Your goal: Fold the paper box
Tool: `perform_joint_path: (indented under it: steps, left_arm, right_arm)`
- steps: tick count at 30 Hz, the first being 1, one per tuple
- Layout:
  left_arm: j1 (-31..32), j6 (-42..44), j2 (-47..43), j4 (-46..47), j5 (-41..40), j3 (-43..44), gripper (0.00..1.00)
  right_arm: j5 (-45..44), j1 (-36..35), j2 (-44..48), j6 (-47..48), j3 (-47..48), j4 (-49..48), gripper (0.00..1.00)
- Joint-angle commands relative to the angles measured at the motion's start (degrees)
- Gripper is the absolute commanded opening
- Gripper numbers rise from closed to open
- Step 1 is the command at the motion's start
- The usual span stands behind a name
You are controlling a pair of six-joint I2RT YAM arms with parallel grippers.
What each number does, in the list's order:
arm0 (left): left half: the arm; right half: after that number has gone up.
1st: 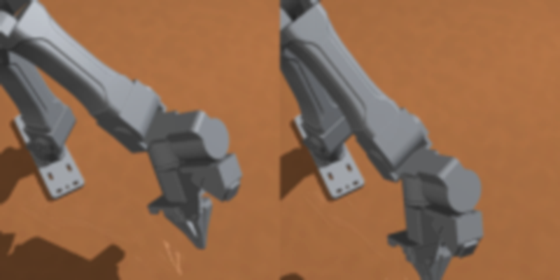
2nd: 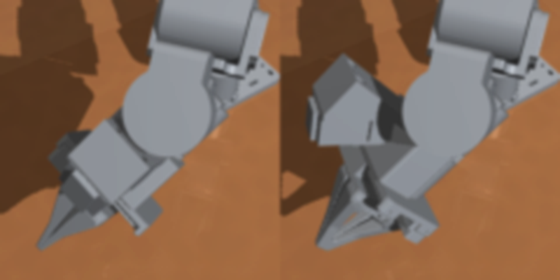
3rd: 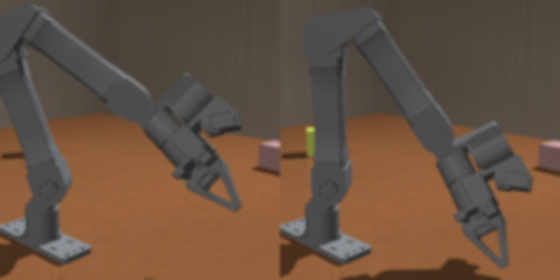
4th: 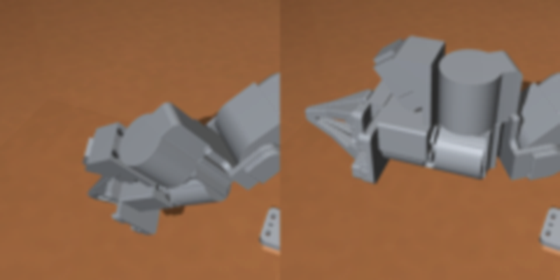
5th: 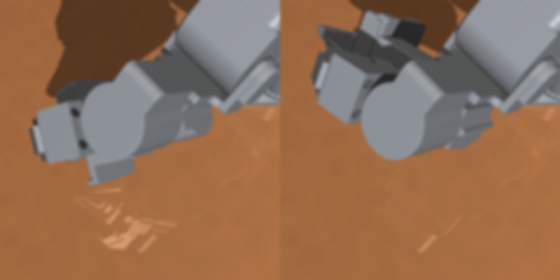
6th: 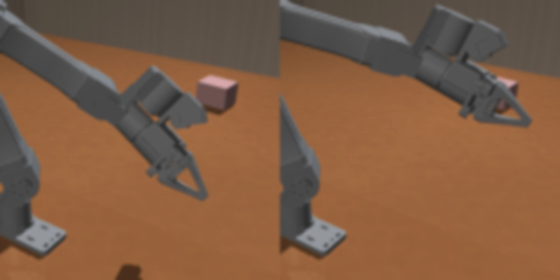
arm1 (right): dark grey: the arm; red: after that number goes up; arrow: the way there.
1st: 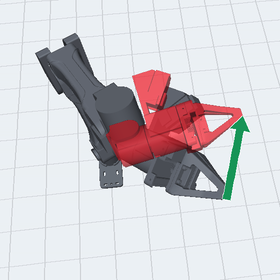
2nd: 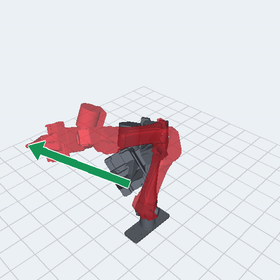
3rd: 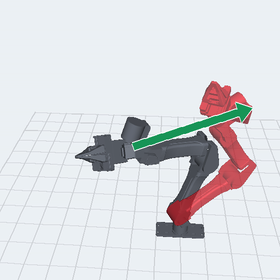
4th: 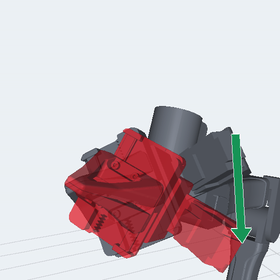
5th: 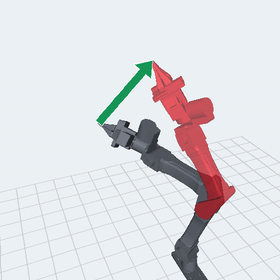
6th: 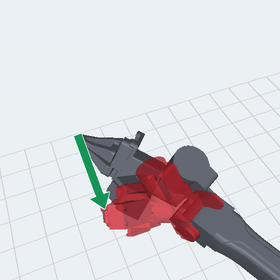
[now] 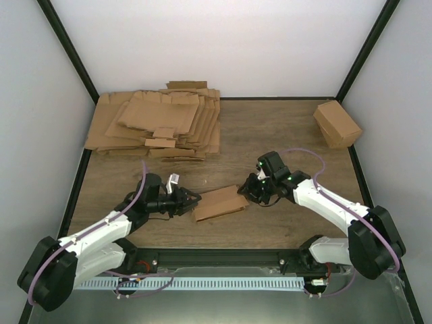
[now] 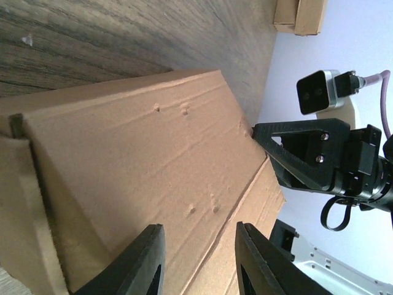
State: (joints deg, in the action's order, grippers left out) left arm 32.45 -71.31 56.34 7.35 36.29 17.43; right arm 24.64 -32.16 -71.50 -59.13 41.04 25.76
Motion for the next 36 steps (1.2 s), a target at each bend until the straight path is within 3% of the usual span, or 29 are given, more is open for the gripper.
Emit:
perform_joint_path:
  steps: [1, 11, 14, 17, 19, 22, 27, 31, 36]
  left_arm:
    - [0.9, 1.1, 0.5, 2.1, -0.1, -0.6, 0.33]
    - [1.3, 3.0, -0.4, -1.4, -1.9, -1.6, 0.31]
    - [1.3, 7.2, -2.0, -7.5, -3.6, 2.2, 0.44]
    - [1.3, 12.4, -2.8, -15.3, -5.5, 7.7, 0.67]
    - [1.2, 13.9, -2.5, -18.7, -5.7, 9.7, 0.74]
    - [1.3, 14.0, -2.8, -21.2, -5.6, 9.8, 0.8]
    - [1.3, 14.1, -7.1, -25.8, -8.0, 8.5, 0.79]
    - [1.3, 13.9, -10.4, -28.2, -9.3, 6.6, 0.78]
    - [1.3, 11.6, -11.2, -25.2, -6.3, 3.3, 0.84]
  right_arm:
    - [1.2, 0.3, 0.8, -0.9, -0.2, -0.7, 0.2]
    - [1.7, 0.3, -0.8, -0.9, -3.2, -2.0, 0.14]
    - [0.5, 0.3, -0.7, -0.7, -2.4, -1.1, 0.14]
    - [-0.3, 0.3, -0.3, -0.7, -2.1, -0.6, 0.14]
    - [-0.8, 0.3, -0.2, -0.6, -2.4, -0.7, 0.14]
    - [-1.5, 0.4, -0.4, 0.0, -2.5, -0.9, 0.14]
    - [-2.5, 0.4, -0.2, 2.9, -1.7, -0.9, 0.15]
    - [-3.6, 0.4, 0.9, 8.0, 0.0, -0.1, 0.24]
    - [-5.0, 0.3, 5.0, 15.2, 0.1, -0.2, 0.44]
